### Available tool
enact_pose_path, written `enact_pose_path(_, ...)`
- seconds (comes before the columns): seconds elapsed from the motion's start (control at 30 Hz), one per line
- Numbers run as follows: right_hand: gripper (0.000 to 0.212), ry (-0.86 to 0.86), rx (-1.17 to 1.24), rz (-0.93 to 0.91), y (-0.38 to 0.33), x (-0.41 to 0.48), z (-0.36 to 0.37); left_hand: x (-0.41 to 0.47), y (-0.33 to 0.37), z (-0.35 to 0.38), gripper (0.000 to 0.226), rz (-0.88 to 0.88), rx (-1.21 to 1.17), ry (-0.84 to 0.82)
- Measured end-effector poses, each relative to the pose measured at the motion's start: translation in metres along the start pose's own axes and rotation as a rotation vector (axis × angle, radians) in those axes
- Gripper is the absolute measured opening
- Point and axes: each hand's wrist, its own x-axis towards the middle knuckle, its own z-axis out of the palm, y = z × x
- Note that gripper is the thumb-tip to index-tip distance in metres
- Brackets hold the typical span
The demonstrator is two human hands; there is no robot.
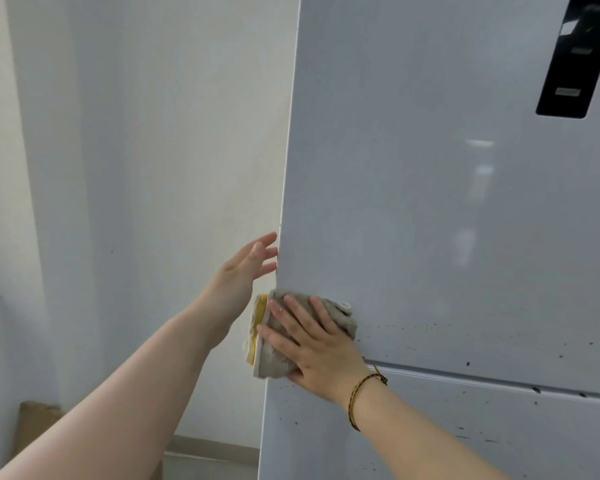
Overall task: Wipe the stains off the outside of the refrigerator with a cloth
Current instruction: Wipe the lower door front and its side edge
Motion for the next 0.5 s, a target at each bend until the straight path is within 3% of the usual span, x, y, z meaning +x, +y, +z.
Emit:
enact_pose_path(0.1, 0.075, 0.033, -0.004, -0.2, 0.023, -0.006, -0.005, -0.002, -0.004, 0.003, 0.028, 0.004, 0.039, -0.016)
enact_pose_path(0.17, 0.063, 0.11, -0.022, -0.237, 0.051, -0.003, -0.011, -0.002, -0.007, 0.008, 0.033, 0.0, 0.023, 0.017)
enact_pose_path(0.27, 0.055, 0.208, -0.005, 0.014, 0.094, -0.002, -0.024, -0.005, -0.009, 0.015, 0.036, -0.004, 0.01, 0.044)
enact_pose_path(0.37, 0.063, 0.206, 0.033, 0.313, 0.099, -0.006, -0.031, -0.007, -0.008, 0.021, 0.037, -0.017, -0.004, 0.058)
enact_pose_path(0.43, 0.068, 0.159, 0.036, 0.344, 0.08, -0.015, -0.026, -0.006, -0.008, 0.025, 0.039, -0.009, -0.006, 0.077)
enact_pose_path(0.5, 0.062, 0.093, 0.023, 0.226, 0.056, -0.031, -0.014, -0.006, -0.01, 0.03, 0.039, -0.003, 0.002, 0.101)
